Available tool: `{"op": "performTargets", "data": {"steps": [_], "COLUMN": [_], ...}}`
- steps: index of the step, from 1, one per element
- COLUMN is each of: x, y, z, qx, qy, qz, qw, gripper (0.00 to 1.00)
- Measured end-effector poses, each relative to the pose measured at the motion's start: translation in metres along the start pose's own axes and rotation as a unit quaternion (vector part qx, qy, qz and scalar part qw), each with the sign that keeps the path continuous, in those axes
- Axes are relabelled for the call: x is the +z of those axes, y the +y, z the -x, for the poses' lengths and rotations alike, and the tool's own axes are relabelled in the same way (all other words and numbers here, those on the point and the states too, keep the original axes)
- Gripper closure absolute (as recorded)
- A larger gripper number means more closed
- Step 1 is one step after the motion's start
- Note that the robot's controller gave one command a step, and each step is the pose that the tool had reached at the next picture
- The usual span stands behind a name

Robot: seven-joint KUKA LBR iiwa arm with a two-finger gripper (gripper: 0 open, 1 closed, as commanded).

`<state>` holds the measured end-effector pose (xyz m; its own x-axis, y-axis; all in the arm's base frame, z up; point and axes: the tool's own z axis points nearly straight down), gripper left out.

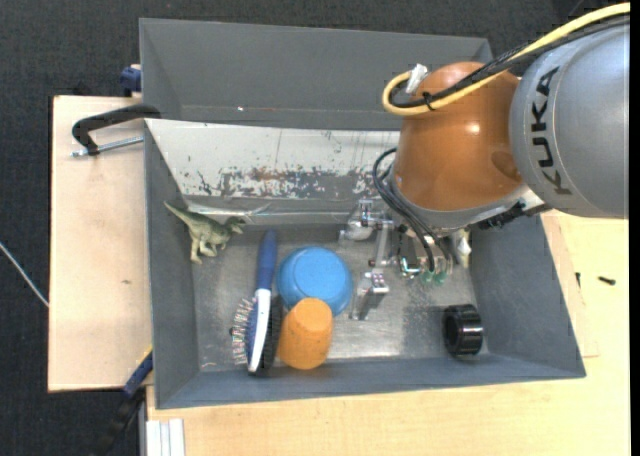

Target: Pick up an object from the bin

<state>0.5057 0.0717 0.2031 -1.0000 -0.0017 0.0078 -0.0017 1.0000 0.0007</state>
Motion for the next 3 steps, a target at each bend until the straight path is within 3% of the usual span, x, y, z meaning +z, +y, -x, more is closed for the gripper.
{"op": "performTargets", "data": {"steps": [1, 2, 3], "x": [0.069, 0.031, 0.033], "y": [0.031, 0.033, 0.033], "z": [0.008, -0.003, -0.004], "qx": [0.058, -0.047, -0.047], "qy": [-0.0071, -0.0079, -0.0066], "qz": [0.002, 0.001, 0.000], "qw": [0.9983, 0.9988, 0.9989], "gripper": [0.00, 0.00, 1.00]}}
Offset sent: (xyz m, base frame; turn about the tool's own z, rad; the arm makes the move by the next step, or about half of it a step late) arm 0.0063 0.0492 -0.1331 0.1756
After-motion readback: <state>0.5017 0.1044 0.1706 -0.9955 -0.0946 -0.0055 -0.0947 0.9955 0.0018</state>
